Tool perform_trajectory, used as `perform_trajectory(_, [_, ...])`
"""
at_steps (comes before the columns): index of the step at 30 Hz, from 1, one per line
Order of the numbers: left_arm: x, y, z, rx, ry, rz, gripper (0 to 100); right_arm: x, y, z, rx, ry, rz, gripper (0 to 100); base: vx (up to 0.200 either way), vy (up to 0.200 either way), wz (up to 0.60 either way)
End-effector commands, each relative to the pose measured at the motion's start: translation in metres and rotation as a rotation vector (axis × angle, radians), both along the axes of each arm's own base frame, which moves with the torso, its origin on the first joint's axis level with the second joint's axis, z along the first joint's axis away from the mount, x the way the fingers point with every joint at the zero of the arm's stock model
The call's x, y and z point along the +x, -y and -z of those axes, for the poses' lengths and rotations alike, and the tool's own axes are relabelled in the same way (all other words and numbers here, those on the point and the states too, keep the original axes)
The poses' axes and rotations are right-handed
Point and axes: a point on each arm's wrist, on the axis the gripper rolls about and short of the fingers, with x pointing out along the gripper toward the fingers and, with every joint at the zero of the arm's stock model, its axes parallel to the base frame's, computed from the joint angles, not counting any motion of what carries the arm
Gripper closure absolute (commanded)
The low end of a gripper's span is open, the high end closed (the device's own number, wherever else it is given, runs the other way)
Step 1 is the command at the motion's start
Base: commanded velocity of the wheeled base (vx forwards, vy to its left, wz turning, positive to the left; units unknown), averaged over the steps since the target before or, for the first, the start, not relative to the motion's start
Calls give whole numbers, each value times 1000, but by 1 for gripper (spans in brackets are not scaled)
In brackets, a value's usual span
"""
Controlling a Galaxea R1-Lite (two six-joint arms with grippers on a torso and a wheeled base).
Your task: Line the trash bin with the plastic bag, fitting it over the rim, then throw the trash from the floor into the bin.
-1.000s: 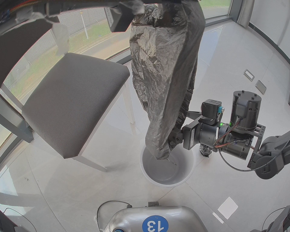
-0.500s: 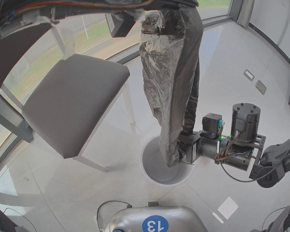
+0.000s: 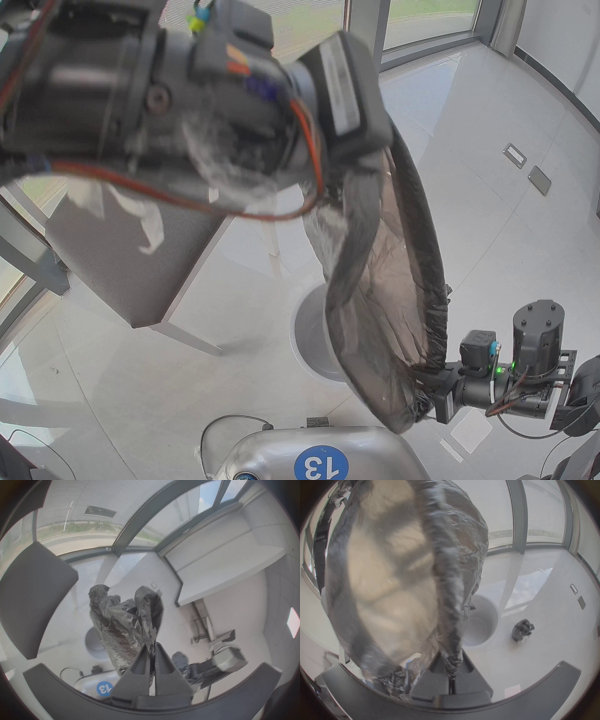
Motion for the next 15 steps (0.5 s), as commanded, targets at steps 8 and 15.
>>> perform_trajectory(8, [21, 18, 86, 312, -96, -37, 100, 2, 0, 60, -112, -167, -16, 100, 0, 0, 0])
perform_trajectory(15, [20, 14, 97, 350, -115, -40, 100, 14, -15, 82, -84, -121, -37, 100, 0, 0, 0])
